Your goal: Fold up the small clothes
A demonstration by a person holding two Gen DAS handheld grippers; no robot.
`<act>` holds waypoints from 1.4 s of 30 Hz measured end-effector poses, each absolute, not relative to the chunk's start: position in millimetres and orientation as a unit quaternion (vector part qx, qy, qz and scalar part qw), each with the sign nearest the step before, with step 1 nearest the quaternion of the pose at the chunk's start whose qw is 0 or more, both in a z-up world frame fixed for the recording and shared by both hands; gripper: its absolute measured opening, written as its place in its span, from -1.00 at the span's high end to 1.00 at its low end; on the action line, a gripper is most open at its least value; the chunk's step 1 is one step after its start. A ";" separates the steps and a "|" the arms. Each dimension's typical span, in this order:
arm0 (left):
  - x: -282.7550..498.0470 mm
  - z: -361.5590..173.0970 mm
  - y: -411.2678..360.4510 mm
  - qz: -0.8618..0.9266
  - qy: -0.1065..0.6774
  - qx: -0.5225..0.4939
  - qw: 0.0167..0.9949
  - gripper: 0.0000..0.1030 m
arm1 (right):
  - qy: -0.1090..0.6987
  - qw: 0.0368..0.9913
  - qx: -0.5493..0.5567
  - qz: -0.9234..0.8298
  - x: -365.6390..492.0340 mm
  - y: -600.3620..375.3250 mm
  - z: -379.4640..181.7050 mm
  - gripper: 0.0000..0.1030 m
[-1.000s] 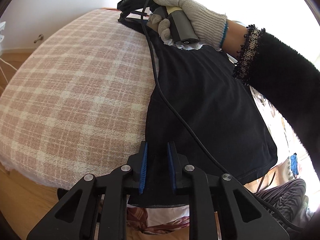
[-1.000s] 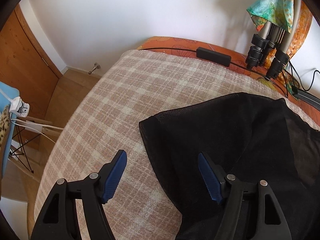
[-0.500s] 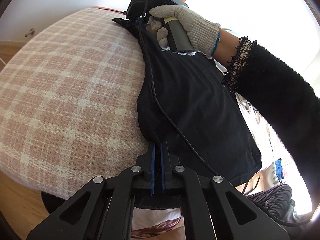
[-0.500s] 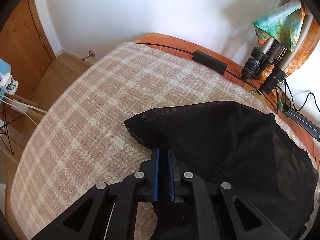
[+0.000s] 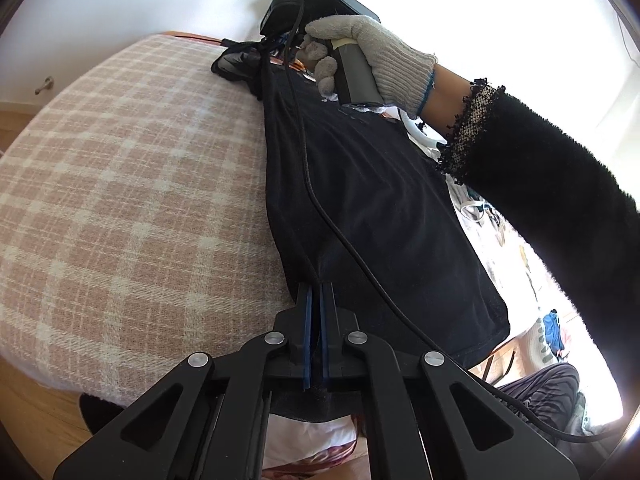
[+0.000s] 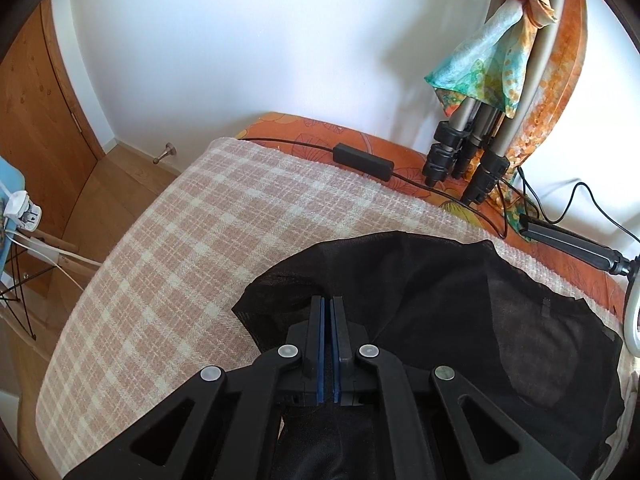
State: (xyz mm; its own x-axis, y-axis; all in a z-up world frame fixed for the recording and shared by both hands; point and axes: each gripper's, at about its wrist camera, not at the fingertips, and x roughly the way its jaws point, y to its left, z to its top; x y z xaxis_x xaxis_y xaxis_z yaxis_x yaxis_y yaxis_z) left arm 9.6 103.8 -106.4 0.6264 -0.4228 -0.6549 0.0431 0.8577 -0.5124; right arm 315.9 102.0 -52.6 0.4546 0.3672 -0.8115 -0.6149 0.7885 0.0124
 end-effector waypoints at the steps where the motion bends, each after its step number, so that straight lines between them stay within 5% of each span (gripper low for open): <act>1: 10.1 -105.2 101.8 -0.136 0.410 -0.229 0.872 0.97 | 0.429 0.843 -0.142 0.291 316.4 99.6 -50.0 1.00; 17: 18.9 -89.2 59.4 -0.189 0.404 -0.193 0.874 0.97 | 0.425 0.867 -0.075 0.251 335.8 4.8 -19.4 1.00; 32: 43.5 -100.3 -7.8 -0.258 0.451 -0.146 0.842 0.97 | 0.464 0.866 -0.030 0.185 363.8 -99.3 -57.7 1.00; 35: 42.3 -103.8 -16.6 -0.269 0.460 -0.133 0.836 0.95 | 0.487 0.853 -0.048 0.178 367.8 -104.6 -73.7 0.94; 38: 40.0 -102.9 -16.9 -0.275 0.468 -0.122 0.831 0.83 | 0.496 0.850 -0.067 0.164 369.9 -114.6 -83.2 0.27; 42: 34.2 -99.0 -10.3 -0.282 0.469 -0.134 0.826 0.83 | 0.495 0.851 -0.073 0.160 368.5 -133.6 -82.3 0.30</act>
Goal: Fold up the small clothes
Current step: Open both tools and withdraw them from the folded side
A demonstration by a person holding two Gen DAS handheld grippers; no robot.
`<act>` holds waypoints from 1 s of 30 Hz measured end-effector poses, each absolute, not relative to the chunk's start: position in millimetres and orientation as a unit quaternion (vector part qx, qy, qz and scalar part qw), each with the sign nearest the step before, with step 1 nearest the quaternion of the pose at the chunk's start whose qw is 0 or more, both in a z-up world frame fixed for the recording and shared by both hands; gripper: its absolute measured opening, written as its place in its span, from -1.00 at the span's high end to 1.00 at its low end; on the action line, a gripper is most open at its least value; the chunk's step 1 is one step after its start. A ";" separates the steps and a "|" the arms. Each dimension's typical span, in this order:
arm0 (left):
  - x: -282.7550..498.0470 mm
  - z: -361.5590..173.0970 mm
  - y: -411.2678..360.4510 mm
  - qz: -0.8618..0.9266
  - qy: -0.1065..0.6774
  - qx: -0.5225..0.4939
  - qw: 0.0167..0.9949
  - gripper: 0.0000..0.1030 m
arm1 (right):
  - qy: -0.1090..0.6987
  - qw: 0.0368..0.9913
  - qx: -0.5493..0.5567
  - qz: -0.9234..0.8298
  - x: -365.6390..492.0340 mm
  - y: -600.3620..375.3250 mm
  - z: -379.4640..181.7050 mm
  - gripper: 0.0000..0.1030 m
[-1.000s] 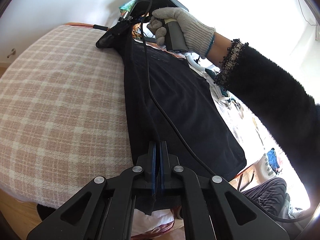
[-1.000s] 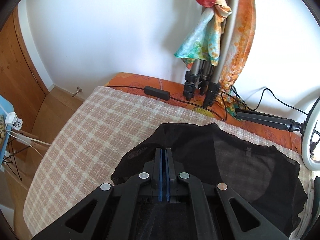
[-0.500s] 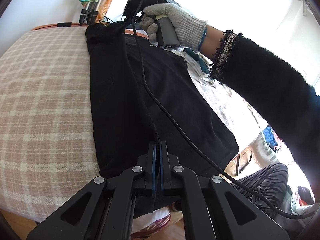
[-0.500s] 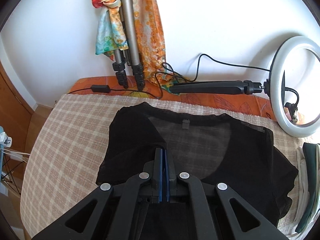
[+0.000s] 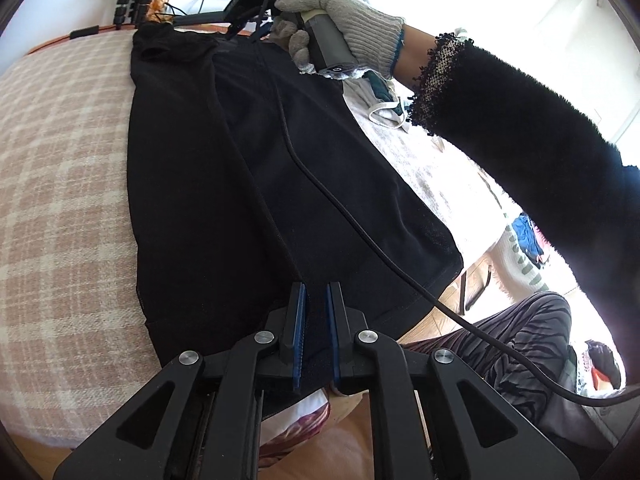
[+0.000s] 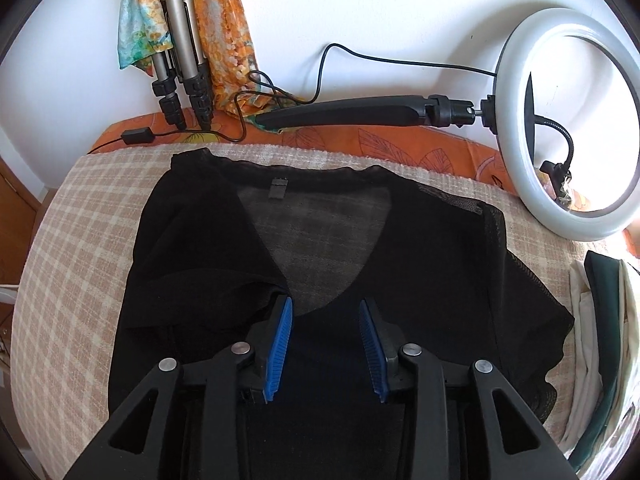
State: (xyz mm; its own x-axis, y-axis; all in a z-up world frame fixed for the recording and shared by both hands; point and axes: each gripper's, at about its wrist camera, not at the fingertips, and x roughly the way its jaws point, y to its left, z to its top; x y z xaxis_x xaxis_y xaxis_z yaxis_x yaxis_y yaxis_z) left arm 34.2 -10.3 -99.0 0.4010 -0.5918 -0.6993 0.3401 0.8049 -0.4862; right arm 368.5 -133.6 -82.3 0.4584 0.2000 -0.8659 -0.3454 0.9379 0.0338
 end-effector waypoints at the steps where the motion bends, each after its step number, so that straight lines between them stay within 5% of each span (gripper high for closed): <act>1: 32.2 -96.9 -7.5 -0.285 0.465 -0.139 0.826 0.83 | 0.492 0.854 -0.073 0.156 367.5 -138.2 -79.8 0.30; 17: 11.7 -56.3 19.4 -0.231 0.380 -0.113 0.889 0.82 | 0.408 0.882 -0.003 0.236 265.6 -238.3 -8.3 0.08; 19: 14.5 -60.5 13.6 -0.223 0.386 -0.095 0.890 0.71 | 0.401 0.885 -0.002 0.236 250.0 -256.1 -1.8 0.08; 21: 16.0 -67.2 13.1 -0.211 0.392 -0.078 0.892 0.30 | 0.395 0.888 0.003 0.234 235.8 -274.3 2.6 0.08; 30: 13.3 -98.5 -16.4 -0.260 0.450 -0.075 0.851 0.28 | 0.387 0.895 0.034 0.219 187.9 -340.4 -4.0 0.08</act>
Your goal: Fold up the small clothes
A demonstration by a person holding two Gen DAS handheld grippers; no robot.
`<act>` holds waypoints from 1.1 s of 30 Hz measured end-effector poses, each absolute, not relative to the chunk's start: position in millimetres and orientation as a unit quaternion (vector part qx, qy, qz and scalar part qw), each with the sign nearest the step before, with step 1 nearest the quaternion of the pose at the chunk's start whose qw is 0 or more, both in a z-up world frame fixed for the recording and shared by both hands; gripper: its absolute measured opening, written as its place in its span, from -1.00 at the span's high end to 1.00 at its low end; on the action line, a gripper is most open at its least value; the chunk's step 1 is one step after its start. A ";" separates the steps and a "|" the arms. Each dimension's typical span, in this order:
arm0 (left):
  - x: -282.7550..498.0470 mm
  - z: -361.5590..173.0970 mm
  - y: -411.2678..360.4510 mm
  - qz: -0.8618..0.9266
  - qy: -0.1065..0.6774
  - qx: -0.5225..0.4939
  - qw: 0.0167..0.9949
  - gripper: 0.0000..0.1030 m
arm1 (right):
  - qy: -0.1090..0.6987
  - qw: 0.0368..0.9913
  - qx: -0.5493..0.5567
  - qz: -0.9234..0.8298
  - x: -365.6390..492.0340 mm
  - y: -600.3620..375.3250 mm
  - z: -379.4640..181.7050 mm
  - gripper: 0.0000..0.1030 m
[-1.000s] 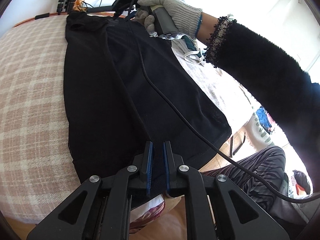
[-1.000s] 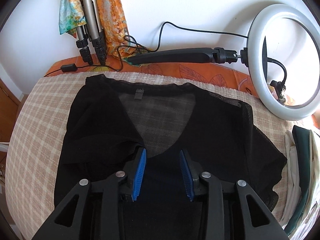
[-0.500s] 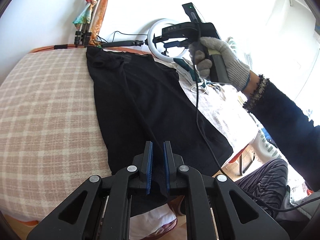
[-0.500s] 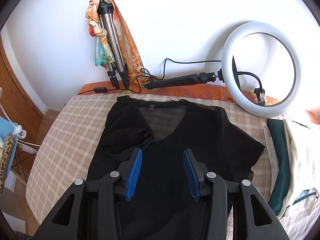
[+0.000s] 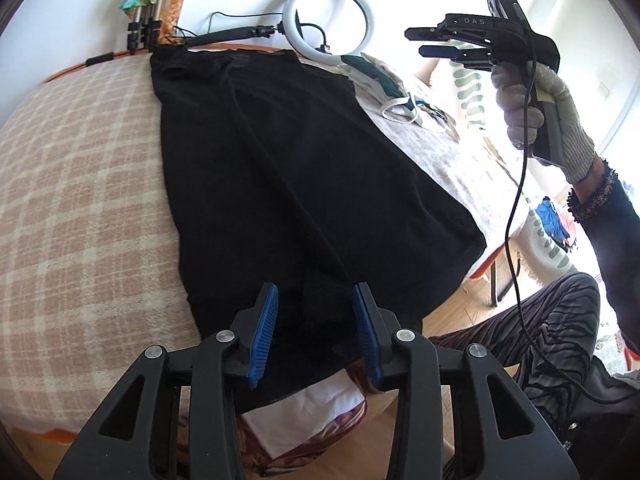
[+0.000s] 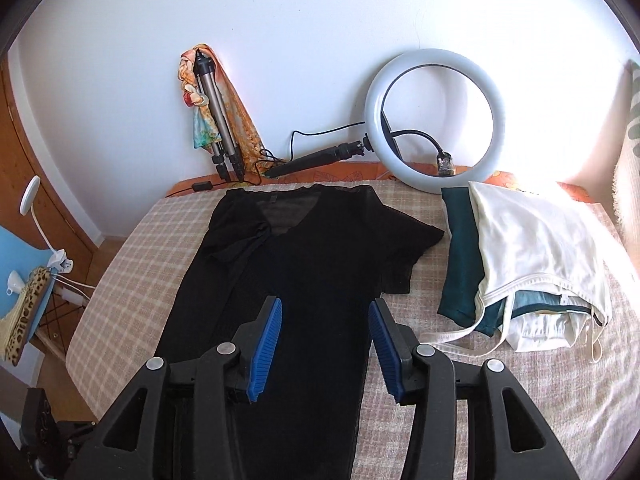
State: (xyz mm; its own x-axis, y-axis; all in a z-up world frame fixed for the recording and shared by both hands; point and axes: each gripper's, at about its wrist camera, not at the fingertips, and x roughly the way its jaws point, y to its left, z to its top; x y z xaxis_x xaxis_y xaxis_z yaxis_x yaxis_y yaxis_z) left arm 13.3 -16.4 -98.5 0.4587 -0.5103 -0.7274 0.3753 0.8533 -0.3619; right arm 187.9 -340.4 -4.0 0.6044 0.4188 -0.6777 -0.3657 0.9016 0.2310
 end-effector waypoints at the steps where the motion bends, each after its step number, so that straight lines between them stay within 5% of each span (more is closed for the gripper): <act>1: 9.7 -98.3 -24.0 -0.273 0.450 -0.072 0.847 0.28 | 0.388 0.895 0.040 0.219 185.5 -346.1 -5.6 0.08; 22: -8.1 -76.0 -175.0 -0.348 0.367 0.034 0.862 0.28 | 0.400 0.871 0.097 0.270 200.6 -415.9 -21.8 -0.07; 26: -11.9 -81.1 -205.8 -0.358 0.360 0.076 0.858 0.08 | 0.409 0.862 0.108 0.280 216.8 -412.9 -30.3 -0.07; 33: -4.3 -99.9 -233.7 -0.338 0.361 0.145 0.857 0.08 | 0.424 0.847 0.126 0.294 236.7 -407.0 -47.3 -0.09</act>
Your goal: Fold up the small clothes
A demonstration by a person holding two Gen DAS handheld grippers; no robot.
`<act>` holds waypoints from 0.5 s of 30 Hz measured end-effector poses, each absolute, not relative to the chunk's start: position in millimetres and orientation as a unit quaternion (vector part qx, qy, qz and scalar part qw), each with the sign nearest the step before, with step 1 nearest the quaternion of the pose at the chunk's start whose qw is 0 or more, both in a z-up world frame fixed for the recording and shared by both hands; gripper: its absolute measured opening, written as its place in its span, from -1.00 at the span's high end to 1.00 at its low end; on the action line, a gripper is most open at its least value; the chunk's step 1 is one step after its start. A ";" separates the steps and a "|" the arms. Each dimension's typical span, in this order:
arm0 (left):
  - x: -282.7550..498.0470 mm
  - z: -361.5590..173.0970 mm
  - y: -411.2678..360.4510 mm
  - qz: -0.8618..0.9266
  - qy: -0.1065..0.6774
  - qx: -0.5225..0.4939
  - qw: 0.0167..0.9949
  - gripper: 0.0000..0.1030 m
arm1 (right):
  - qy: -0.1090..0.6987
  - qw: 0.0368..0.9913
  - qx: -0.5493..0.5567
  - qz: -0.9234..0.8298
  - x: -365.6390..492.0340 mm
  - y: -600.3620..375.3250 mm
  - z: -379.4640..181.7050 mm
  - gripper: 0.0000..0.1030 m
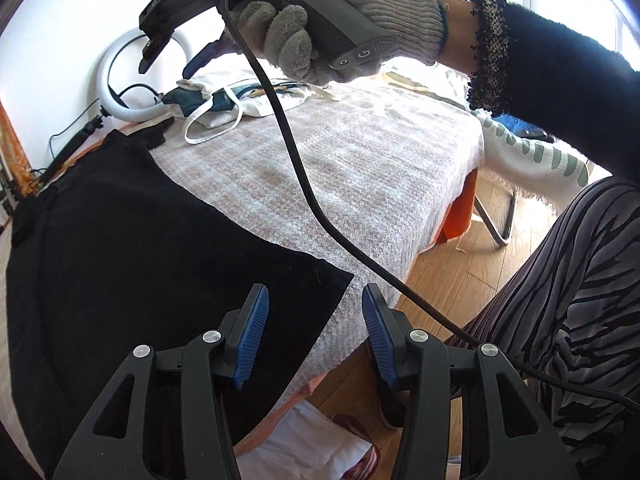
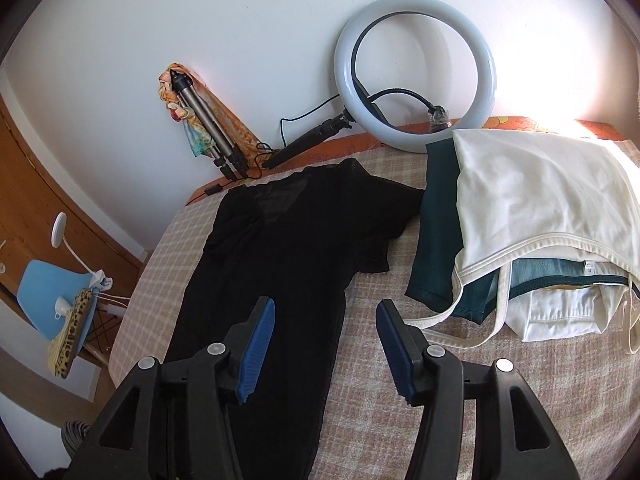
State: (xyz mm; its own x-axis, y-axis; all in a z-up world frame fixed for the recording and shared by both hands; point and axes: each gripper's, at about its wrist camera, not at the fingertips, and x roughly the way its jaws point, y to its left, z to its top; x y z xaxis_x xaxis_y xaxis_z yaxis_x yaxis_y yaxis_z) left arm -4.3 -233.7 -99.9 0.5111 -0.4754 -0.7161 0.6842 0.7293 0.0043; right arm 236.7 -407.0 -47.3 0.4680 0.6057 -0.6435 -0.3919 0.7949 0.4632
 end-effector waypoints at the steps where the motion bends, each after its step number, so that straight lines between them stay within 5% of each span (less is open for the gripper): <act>1: -3.0 -102.6 -236.4 -0.332 0.363 0.150 0.858 0.08 | 0.425 0.845 0.127 0.297 239.4 -406.2 -48.6 -0.10; 7: 7.8 -107.9 -233.7 -0.324 0.372 0.123 0.861 0.16 | 0.433 0.839 0.124 0.305 259.5 -398.7 -53.0 -0.10; 11: 21.9 -106.3 -223.4 -0.338 0.391 0.067 0.853 0.78 | 0.443 0.830 0.129 0.313 276.3 -385.3 -59.1 -0.10; 15: 29.1 -104.0 -211.0 -0.342 0.403 0.023 0.849 0.88 | 0.458 0.822 0.131 0.312 293.5 -367.6 -72.5 -0.10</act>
State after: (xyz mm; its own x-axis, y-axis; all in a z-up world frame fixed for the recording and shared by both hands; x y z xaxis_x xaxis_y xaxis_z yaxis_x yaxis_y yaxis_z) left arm 29.1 -211.0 -104.0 0.4425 -0.5612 -0.6995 0.5989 0.7655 -0.2353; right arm 293.5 -367.6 -72.5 0.3850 0.6339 -0.6708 -0.3930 0.7702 0.5023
